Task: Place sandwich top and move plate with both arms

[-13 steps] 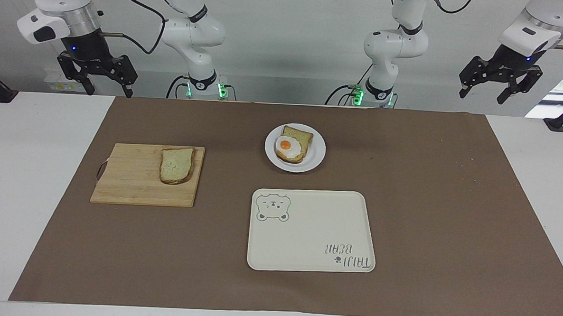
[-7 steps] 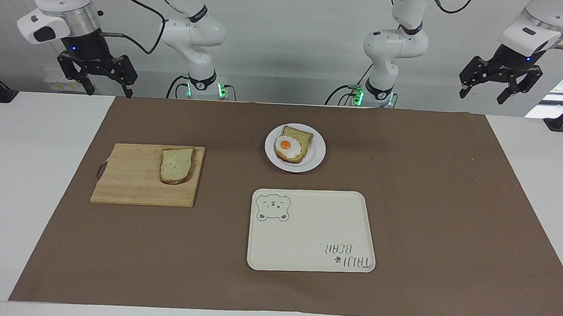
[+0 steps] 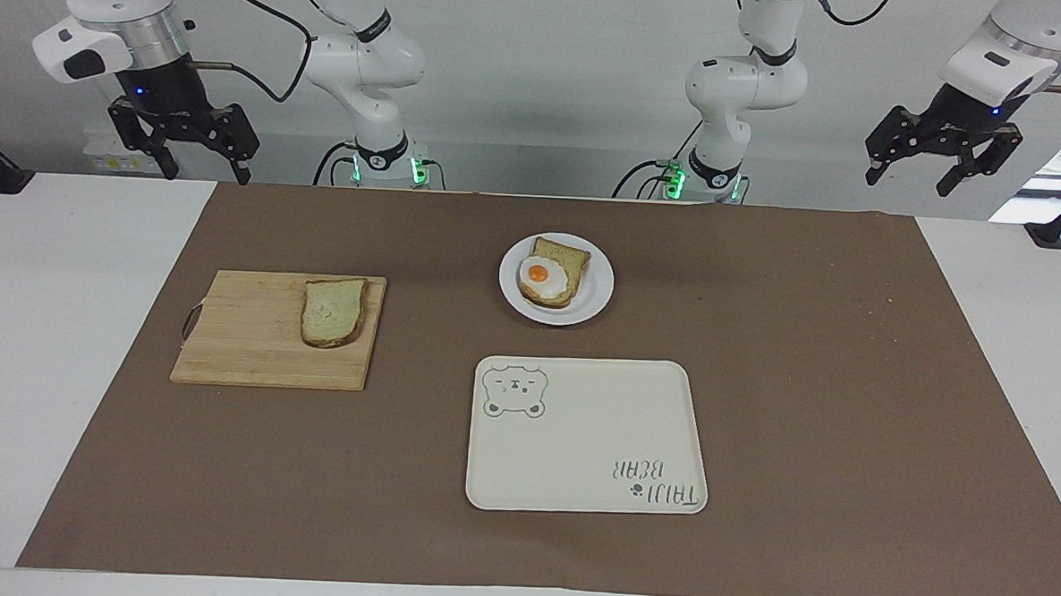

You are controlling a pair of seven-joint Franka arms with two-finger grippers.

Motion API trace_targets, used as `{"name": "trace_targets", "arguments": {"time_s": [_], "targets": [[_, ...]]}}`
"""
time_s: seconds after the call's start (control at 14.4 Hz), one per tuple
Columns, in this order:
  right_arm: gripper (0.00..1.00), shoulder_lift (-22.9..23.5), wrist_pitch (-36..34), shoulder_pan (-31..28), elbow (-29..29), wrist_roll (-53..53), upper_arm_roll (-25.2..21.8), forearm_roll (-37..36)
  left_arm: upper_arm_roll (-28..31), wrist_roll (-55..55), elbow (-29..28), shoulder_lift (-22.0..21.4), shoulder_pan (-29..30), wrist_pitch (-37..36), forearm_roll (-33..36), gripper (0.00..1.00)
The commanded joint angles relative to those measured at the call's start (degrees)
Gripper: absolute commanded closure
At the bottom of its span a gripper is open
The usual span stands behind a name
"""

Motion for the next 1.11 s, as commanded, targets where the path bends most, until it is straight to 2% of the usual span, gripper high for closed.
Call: {"name": "trace_targets", "arguments": {"time_s": [0.0,1.04], "targets": [[0.00,-0.95,1.13,-0.06,-1.29,0.80,0.30,-0.12,-0.06,-0.47,0.79,-0.26,0.11,-1.31,0.63,0.00],[0.00,-1.30,1.04,-0.06,-1.91,0.80,0.22,-0.12,-0.06,-0.47,0.79,-0.26,0.11,-1.40,0.63,0.00]]}}
